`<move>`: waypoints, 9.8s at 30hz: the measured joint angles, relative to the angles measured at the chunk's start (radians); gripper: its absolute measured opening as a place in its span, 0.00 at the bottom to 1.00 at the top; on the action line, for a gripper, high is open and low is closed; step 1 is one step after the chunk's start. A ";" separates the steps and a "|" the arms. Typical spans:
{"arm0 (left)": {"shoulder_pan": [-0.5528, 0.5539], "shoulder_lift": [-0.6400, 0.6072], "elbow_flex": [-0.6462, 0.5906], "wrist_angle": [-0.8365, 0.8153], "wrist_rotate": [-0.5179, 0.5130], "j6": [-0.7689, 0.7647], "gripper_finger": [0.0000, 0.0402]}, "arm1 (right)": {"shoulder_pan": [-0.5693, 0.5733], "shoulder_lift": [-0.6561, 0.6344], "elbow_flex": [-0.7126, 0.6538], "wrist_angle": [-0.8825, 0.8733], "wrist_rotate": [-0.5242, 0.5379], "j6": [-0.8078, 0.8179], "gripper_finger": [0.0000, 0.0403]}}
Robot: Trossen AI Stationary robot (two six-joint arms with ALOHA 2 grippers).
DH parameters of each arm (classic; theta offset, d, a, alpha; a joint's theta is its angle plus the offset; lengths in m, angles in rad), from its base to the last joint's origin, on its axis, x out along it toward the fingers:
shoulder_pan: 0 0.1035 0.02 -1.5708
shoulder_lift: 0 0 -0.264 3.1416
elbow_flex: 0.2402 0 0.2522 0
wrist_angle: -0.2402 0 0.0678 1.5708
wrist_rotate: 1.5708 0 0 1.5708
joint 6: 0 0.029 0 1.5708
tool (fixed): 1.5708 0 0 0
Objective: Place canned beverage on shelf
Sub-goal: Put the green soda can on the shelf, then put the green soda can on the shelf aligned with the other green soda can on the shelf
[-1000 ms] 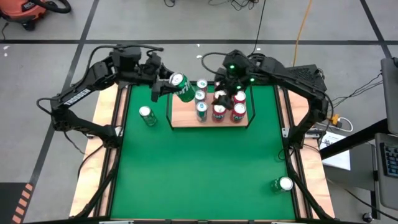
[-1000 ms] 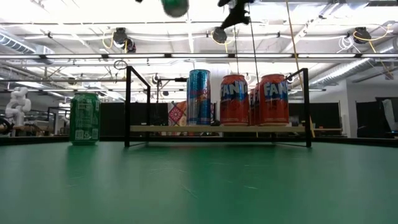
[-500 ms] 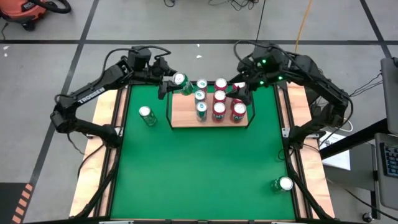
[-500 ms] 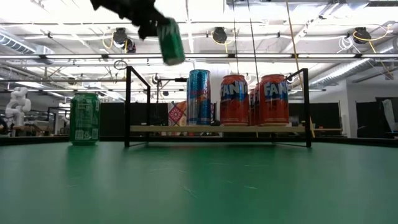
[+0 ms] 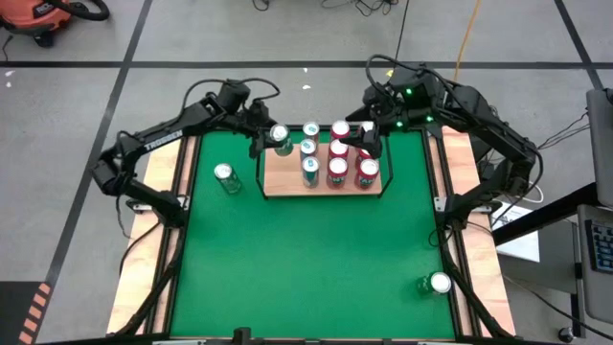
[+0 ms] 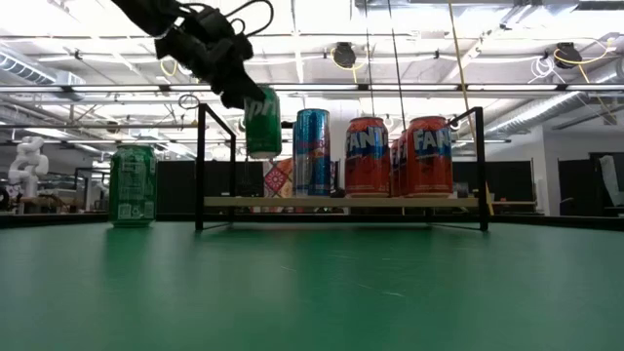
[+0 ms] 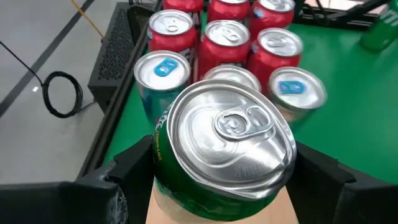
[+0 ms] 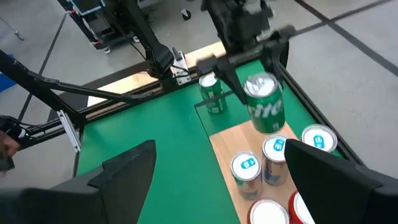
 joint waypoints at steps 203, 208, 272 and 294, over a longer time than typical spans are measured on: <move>-0.318 -0.437 0.202 -0.405 -0.417 -1.415 0.70 | 0.280 0.354 0.000 0.595 0.518 -0.550 0.99; -0.347 -0.374 0.202 -0.337 -0.413 -1.416 0.71 | 0.253 0.357 0.000 0.528 0.435 -0.547 0.99; -0.380 -0.307 0.203 -0.259 -0.366 -1.035 0.94 | 0.164 0.370 -0.001 0.453 0.180 -0.142 0.71; -0.388 -0.224 0.204 -0.225 -0.340 -1.071 0.77 | 0.122 0.370 -0.001 0.445 0.036 -0.150 0.71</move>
